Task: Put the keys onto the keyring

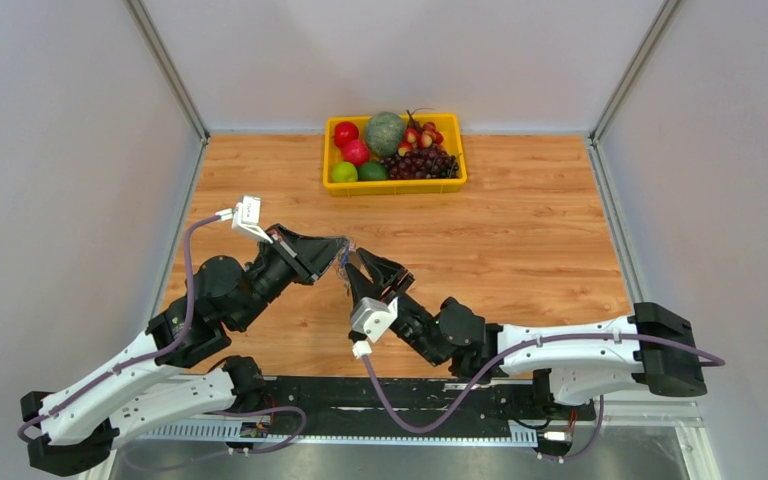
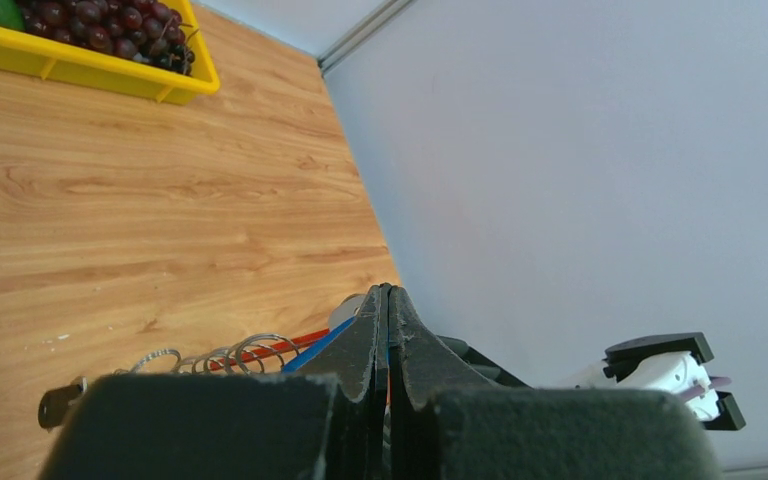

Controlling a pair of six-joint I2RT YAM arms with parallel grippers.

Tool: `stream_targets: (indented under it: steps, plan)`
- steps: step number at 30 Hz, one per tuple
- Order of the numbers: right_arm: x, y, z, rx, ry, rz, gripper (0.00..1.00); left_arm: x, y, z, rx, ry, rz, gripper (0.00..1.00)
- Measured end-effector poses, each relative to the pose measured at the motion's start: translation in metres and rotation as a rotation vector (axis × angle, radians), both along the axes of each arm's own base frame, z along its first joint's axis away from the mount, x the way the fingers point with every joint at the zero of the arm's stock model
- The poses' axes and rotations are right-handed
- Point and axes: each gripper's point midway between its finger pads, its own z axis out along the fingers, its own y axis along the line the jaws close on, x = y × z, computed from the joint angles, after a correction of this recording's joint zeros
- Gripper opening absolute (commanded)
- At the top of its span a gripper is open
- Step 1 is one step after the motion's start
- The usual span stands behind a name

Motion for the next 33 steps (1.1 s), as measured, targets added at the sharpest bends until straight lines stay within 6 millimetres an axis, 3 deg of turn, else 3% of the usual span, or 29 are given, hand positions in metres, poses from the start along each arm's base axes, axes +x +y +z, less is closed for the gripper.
stream_targets:
  steps: [27,33]
  plan:
    - [0.012,0.001,0.013,0.084,-0.048,-0.068,0.14,-0.008,0.001,0.008,-0.041,-0.004,-0.031,0.0]
    - [0.013,-0.001,0.015,0.088,-0.049,-0.081,0.0,-0.008,0.001,0.01,-0.053,-0.002,-0.033,0.0]
